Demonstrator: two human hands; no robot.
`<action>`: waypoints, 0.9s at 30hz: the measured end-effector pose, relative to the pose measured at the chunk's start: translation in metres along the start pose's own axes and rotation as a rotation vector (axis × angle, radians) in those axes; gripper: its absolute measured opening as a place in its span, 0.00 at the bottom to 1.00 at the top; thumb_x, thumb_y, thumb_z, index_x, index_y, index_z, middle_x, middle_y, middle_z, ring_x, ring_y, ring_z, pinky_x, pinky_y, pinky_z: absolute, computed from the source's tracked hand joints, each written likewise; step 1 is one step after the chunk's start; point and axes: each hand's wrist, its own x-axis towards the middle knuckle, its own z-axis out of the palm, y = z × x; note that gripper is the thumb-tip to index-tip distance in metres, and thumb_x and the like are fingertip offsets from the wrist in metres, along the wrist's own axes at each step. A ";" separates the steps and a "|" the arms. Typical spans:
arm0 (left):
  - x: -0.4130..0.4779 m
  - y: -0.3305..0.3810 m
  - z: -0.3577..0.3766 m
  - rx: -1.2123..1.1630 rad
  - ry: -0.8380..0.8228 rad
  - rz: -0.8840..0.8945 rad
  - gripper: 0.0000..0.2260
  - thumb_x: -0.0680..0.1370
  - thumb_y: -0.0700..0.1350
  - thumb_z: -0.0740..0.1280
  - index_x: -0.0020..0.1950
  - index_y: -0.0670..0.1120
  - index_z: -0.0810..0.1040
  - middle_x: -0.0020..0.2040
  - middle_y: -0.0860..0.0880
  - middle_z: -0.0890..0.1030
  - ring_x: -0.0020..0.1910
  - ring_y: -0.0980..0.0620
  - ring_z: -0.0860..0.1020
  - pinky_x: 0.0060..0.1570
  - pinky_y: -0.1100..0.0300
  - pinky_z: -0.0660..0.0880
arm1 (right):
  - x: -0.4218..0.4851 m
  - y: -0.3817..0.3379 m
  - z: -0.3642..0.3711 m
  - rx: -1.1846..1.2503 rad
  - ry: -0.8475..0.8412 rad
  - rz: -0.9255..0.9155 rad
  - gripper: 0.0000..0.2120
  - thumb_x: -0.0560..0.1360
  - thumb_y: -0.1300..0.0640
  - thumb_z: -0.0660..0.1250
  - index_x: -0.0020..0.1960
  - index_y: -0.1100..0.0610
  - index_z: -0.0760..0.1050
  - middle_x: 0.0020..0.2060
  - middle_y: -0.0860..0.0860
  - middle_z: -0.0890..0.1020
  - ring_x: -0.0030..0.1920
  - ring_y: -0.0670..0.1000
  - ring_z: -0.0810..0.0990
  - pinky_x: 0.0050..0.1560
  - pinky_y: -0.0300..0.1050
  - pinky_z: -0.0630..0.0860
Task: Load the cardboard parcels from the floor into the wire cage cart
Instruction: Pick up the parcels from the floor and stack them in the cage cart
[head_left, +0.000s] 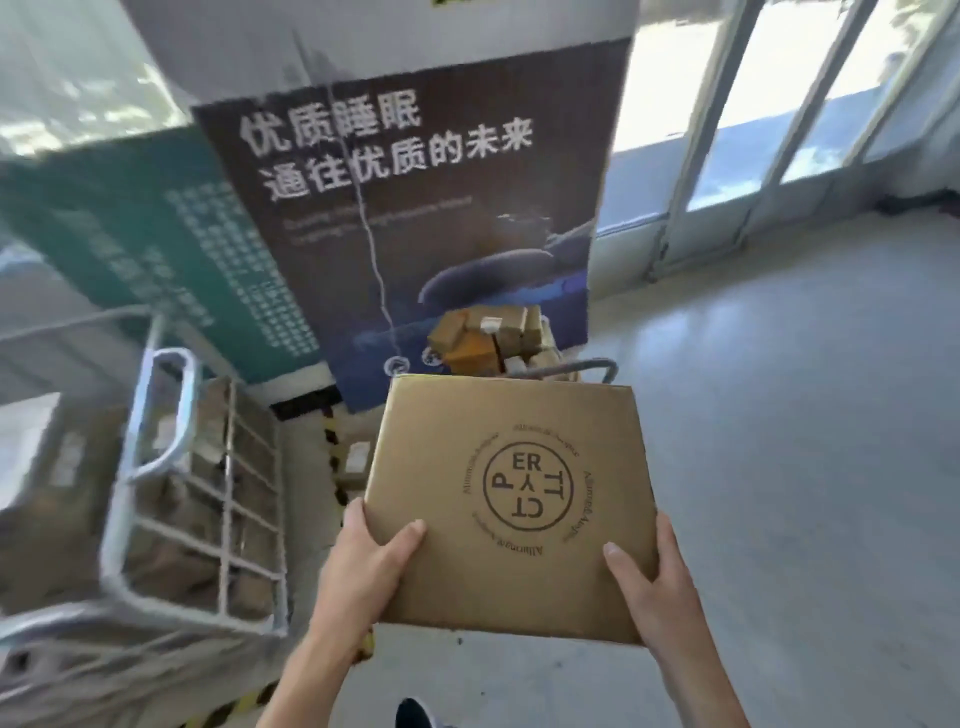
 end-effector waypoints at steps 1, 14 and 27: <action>0.004 -0.011 -0.031 -0.025 0.075 -0.016 0.28 0.71 0.61 0.70 0.67 0.58 0.63 0.49 0.59 0.75 0.46 0.55 0.76 0.42 0.54 0.73 | 0.000 -0.018 0.029 -0.029 -0.053 -0.027 0.30 0.76 0.45 0.67 0.74 0.38 0.58 0.64 0.40 0.73 0.58 0.45 0.75 0.63 0.51 0.72; 0.038 -0.145 -0.421 -0.082 0.538 -0.141 0.27 0.73 0.63 0.66 0.69 0.57 0.66 0.54 0.58 0.77 0.52 0.52 0.76 0.47 0.53 0.71 | -0.103 -0.190 0.403 -0.103 -0.505 -0.257 0.30 0.78 0.45 0.65 0.73 0.36 0.52 0.60 0.42 0.68 0.51 0.42 0.71 0.50 0.46 0.71; 0.136 -0.210 -0.641 -0.234 0.686 -0.153 0.22 0.68 0.63 0.65 0.59 0.59 0.68 0.49 0.62 0.76 0.48 0.56 0.76 0.47 0.52 0.72 | -0.127 -0.321 0.649 -0.055 -0.732 -0.464 0.31 0.78 0.48 0.65 0.76 0.40 0.55 0.58 0.35 0.75 0.52 0.35 0.75 0.42 0.35 0.71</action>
